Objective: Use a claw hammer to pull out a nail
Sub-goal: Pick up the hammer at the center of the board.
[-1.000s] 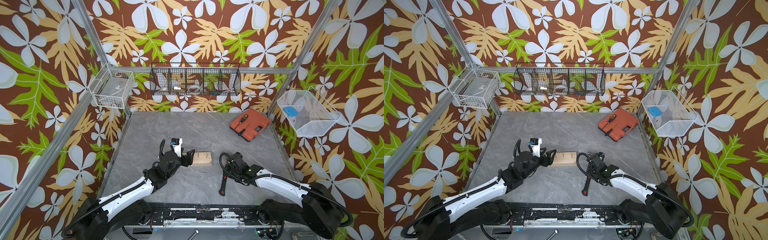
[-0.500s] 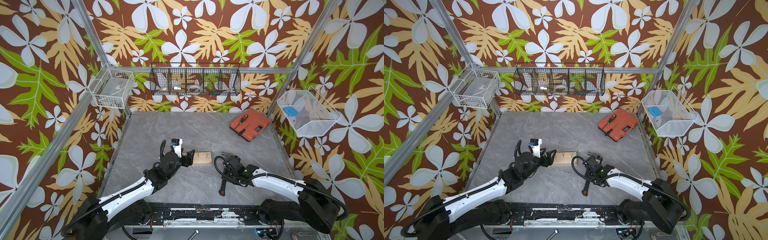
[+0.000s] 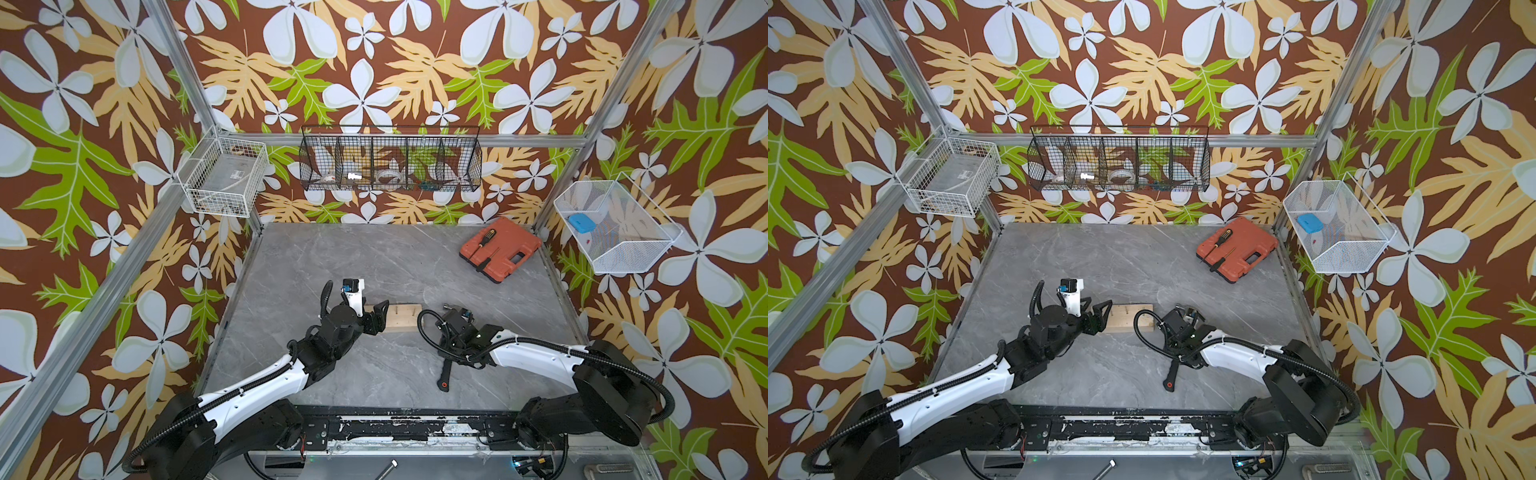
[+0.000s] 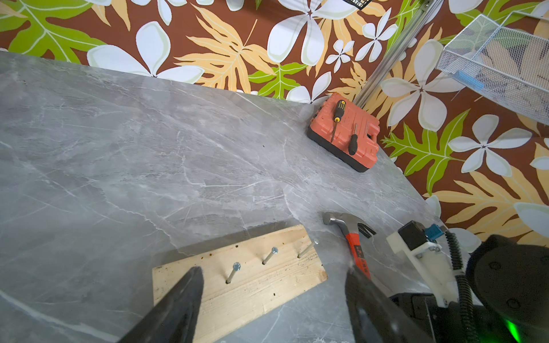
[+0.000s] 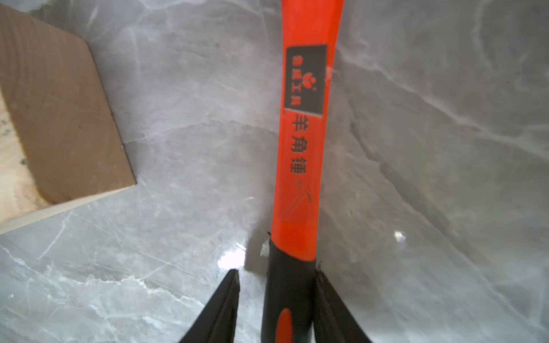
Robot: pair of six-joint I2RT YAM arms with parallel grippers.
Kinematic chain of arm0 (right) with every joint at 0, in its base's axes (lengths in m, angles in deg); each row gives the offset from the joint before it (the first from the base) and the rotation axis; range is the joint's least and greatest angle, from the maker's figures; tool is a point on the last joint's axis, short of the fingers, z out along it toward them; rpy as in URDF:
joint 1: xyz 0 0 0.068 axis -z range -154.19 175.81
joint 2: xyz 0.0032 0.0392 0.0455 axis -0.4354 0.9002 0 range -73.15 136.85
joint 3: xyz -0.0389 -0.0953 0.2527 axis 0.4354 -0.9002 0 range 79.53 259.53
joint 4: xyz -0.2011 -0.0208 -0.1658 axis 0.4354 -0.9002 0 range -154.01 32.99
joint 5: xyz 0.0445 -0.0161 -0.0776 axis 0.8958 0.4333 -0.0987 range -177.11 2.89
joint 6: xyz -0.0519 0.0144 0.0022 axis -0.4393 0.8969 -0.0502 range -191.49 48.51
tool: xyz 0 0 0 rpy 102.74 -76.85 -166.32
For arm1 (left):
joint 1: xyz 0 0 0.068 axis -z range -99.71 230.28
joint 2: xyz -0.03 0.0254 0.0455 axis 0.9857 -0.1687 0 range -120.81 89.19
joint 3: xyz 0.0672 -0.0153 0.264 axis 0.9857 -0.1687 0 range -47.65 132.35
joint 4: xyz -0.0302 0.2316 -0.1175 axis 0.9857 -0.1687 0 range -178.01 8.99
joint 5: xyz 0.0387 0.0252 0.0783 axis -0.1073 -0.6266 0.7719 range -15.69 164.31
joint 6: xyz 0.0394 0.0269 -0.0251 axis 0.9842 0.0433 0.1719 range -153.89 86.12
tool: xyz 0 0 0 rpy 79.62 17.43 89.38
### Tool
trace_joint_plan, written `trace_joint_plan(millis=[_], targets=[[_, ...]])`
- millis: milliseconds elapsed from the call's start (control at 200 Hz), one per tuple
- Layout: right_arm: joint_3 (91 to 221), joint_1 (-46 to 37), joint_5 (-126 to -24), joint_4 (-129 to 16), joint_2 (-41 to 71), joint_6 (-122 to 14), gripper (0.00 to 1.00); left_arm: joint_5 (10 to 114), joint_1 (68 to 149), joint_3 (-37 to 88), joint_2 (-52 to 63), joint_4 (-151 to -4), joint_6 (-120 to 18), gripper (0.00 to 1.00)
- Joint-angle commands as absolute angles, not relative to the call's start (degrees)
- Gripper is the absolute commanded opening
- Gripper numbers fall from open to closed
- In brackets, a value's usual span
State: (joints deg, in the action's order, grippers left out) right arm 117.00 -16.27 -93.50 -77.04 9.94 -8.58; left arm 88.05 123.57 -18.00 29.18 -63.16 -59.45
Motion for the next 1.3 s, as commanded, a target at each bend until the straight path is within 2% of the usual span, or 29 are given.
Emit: trace_joint_plan(millis=[0,140,535,591,746,911,1296], targets=[[117.0,-16.3,-90.7,-81.9,11.8,-9.1,0.38,88.8,123.8,-17.3,29.2,-62.4,-59.3,0.77],[118.8,-16.3,-91.2,-83.7,13.2,-10.2,0.34,89.0,124.3,-17.2,29.2,-62.3,-59.7,0.77],[124.6,-16.2,-89.0,-85.6,13.5,-11.1,0.31,90.6,131.2,-20.1,28.5,-57.0,-61.2,0.76],[125.5,-16.2,-88.5,-86.3,14.5,-11.6,0.34,91.0,131.9,-20.6,28.4,-56.2,-61.9,0.76],[125.9,-16.2,-84.6,-88.1,16.6,-9.6,0.50,93.0,132.3,-21.5,28.8,-56.2,-63.0,0.76],[126.3,-16.2,-79.6,-88.3,16.5,-6.8,0.51,94.3,132.3,-23.8,32.1,-55.3,-63.5,0.75],[133.8,-16.1,-75.7,-97.3,24.5,-7.3,0.43,92.2,133.1,-25.5,32.5,-54.9,-60.6,0.72]])
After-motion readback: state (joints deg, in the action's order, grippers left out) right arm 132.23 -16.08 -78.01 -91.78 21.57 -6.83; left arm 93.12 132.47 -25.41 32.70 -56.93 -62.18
